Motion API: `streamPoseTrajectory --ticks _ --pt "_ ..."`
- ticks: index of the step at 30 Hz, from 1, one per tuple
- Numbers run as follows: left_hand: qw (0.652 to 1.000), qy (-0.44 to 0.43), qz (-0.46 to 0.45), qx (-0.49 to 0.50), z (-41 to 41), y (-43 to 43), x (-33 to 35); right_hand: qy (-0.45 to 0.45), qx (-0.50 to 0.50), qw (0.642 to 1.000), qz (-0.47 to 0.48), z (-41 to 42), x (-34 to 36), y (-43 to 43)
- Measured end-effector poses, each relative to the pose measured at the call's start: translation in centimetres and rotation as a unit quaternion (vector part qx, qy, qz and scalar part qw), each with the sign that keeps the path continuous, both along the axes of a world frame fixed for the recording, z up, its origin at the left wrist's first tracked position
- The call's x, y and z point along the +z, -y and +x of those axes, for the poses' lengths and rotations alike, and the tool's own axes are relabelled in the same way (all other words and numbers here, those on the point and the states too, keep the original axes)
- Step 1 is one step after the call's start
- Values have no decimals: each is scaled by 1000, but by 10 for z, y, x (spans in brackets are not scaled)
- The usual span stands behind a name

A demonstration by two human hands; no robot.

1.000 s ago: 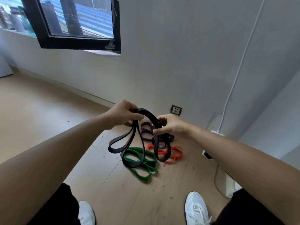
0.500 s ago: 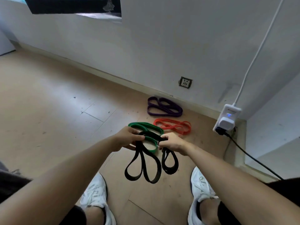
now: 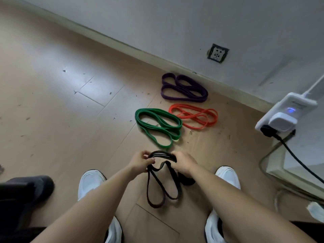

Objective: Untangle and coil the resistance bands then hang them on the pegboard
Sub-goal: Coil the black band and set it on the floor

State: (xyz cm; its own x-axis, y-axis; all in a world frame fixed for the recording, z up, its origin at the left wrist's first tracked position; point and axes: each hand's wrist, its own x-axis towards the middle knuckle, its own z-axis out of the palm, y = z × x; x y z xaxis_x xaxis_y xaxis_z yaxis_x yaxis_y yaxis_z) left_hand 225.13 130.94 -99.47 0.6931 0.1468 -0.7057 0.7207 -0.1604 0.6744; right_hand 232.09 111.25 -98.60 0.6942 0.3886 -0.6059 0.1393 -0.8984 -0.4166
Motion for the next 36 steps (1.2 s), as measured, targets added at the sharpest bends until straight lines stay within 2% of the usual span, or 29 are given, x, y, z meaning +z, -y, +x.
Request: streamPoseTrajectory --ticks 3,8,13,19,22,25,29,33,36 --pt "995 10 100 -20 9 -14 -28 44 27 998 -27 8 -18 -14" --pt "989 16 142 -25 23 -27 -54 92 34 994 -48 6 -45 -24" --pt "969 23 242 -42 41 -29 -63 150 41 986 -51 -8 -59 -18" --pt "965 13 260 44 49 -24 -60 183 4 983 -28 -15 -66 1" --pt "974 -4 224 41 44 -25 -59 148 17 989 -27 -13 -64 7" --pt "972 -5 234 28 42 -35 -54 105 0 994 -10 -4 -62 13" --pt "958 46 283 4 57 -40 -39 132 -95 986 38 21 -57 27" --pt "958 119 252 -65 94 -27 -27 161 -156 973 59 62 -52 41" --pt "946 172 253 -110 131 -11 -21 183 -196 960 75 98 -45 47"
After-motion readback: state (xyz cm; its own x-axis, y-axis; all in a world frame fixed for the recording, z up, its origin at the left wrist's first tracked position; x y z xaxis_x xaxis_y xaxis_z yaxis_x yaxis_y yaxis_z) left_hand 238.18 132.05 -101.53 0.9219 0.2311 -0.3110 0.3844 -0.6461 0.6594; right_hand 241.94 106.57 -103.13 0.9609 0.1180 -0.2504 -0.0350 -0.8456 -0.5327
